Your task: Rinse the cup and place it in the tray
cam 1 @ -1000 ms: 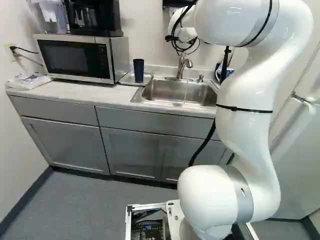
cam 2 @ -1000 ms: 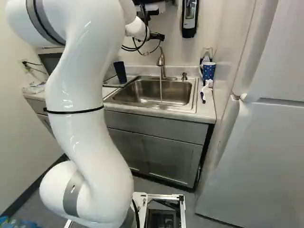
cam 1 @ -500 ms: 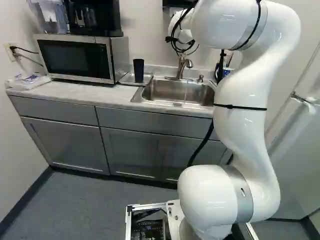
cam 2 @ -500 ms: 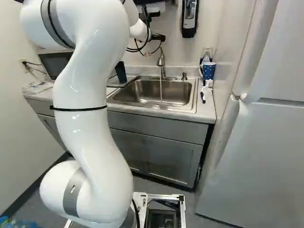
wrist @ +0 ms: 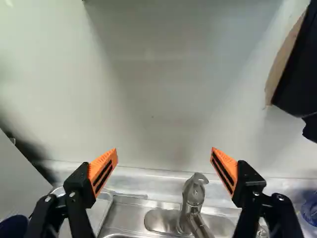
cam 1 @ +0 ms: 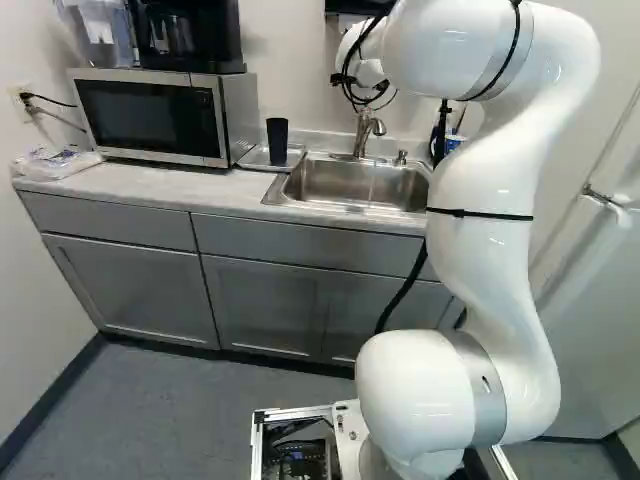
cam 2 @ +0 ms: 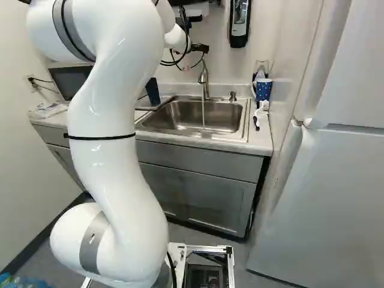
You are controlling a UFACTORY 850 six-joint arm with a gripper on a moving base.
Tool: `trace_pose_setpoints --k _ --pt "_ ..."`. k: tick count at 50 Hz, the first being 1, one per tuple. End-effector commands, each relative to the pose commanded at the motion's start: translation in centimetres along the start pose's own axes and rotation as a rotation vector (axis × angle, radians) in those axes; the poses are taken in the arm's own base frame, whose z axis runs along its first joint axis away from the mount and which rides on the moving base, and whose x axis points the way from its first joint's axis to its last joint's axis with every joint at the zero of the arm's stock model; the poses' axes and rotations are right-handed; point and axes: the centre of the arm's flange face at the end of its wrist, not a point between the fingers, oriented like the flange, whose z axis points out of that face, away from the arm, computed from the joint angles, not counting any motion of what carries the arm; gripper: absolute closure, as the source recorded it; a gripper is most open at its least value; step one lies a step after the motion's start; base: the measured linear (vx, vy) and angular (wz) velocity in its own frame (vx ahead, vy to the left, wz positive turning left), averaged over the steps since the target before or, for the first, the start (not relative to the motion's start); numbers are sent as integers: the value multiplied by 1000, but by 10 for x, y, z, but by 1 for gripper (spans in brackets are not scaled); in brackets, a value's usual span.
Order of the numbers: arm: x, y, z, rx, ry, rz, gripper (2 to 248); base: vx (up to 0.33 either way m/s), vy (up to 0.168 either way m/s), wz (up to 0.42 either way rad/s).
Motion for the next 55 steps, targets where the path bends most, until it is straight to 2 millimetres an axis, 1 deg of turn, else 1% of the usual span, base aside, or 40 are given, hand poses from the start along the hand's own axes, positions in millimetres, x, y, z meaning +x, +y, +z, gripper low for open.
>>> trace_pose_setpoints --k 12,55 --pt "-1 -6 4 10 -15 -2 3 0 0 0" --pt "-7 -8 2 18 -70 -2 3 0 0 0"
